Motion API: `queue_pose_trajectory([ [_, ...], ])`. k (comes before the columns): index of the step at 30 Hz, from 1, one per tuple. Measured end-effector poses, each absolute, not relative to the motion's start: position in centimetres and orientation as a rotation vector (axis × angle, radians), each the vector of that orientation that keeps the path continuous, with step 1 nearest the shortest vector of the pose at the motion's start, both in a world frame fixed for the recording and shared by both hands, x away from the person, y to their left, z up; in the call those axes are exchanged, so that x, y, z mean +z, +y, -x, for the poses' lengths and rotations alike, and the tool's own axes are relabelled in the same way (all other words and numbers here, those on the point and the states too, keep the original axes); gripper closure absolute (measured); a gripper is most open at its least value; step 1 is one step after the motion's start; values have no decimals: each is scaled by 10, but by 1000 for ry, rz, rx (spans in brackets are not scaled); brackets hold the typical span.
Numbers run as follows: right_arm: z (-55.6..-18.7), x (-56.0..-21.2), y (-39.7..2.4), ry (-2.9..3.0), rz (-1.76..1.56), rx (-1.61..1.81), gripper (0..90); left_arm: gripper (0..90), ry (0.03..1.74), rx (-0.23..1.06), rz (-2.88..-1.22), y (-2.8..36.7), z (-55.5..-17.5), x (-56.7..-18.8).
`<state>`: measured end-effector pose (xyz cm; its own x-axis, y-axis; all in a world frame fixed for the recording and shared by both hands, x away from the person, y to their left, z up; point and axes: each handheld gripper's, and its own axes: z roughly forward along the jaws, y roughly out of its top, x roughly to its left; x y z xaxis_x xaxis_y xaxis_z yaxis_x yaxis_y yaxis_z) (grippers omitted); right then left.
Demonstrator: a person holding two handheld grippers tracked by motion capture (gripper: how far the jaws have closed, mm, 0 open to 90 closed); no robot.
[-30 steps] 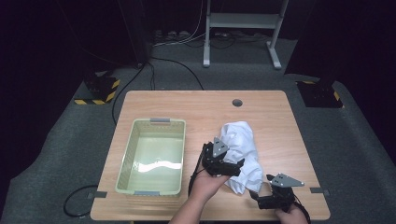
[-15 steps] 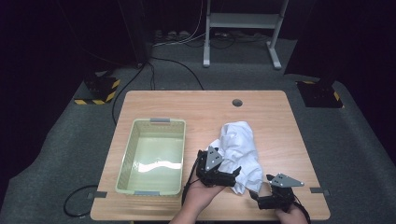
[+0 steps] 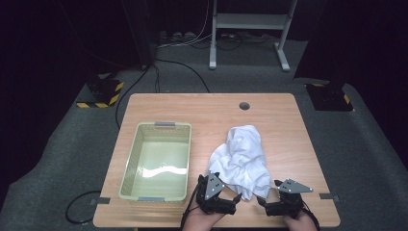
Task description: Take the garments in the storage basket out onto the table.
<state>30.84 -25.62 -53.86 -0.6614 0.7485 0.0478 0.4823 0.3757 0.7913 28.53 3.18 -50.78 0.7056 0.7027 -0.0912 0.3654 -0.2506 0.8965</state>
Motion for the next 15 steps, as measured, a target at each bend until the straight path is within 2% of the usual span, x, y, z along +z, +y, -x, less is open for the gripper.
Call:
queue_pose_trajectory([
  [5,-308,-539,-256,2321,-1079,1170,10,10,847,403,-1908,37,-279,-528],
  [15,-308,-539,-256,2317,-1077,1176,10,10,814,434,-1918,40,-274,-537],
])
